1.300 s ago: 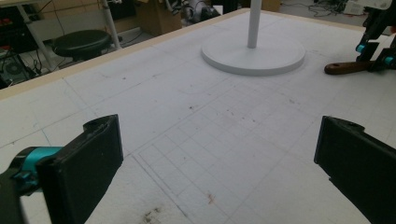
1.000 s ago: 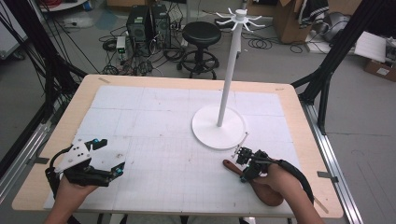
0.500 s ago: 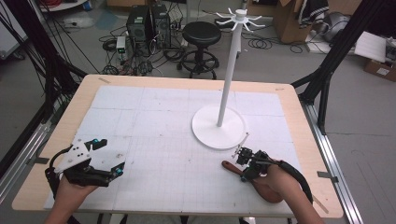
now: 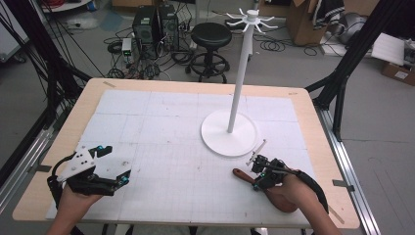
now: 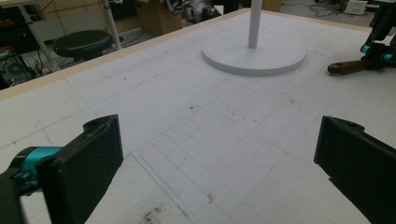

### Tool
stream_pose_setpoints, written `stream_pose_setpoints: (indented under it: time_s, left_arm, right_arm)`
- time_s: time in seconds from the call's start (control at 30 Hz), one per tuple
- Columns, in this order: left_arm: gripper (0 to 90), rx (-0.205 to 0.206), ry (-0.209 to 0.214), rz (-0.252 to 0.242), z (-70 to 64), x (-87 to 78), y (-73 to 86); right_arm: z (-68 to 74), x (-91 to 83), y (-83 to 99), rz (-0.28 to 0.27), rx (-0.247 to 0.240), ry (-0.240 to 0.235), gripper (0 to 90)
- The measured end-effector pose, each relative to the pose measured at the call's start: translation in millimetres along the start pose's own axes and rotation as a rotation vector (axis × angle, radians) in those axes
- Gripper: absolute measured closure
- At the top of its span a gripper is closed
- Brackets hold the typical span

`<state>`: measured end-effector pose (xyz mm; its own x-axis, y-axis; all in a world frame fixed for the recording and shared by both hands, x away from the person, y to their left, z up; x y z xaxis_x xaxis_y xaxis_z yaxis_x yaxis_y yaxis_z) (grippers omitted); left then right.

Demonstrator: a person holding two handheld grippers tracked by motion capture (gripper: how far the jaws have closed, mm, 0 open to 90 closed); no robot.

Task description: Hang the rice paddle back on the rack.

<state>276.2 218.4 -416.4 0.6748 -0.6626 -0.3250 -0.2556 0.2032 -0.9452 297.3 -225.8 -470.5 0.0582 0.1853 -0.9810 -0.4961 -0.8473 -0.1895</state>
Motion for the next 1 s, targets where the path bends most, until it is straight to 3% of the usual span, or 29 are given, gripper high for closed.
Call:
stream_pose_setpoints:
  time_s: [0.43,0.77,1.0]
  left_arm:
    - [1.8,0.002,-0.002,-0.004,0.2,-0.3,-0.2]
    - [1.7,-0.001,-0.003,-0.005,0.3,-0.1,-0.4]
    - [1.7,-0.003,-0.005,-0.007,0.6,-0.4,-0.6]
  right_arm:
    - [0.8,-3.1,3.6,-0.047,-0.022,-0.034,79.0]
    - [-2.2,-18.1,7.5,-0.217,0.02,-0.086,79.0]
    - [-5.4,-24.3,12.2,-0.291,0.03,-0.101,79.0]
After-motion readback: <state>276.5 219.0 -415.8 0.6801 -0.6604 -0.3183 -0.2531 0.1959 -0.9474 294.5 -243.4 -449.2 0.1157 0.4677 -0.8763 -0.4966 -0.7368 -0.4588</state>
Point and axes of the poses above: each handheld gripper's, and its own axes: x roughly forward along the jaws, y roughly out of its underside, z roughly to its left, the point moved 6 cm from there along x, roughly forward along the jaws, and after that the axes turned 4 degrees about -x, right-handed, at the moved point
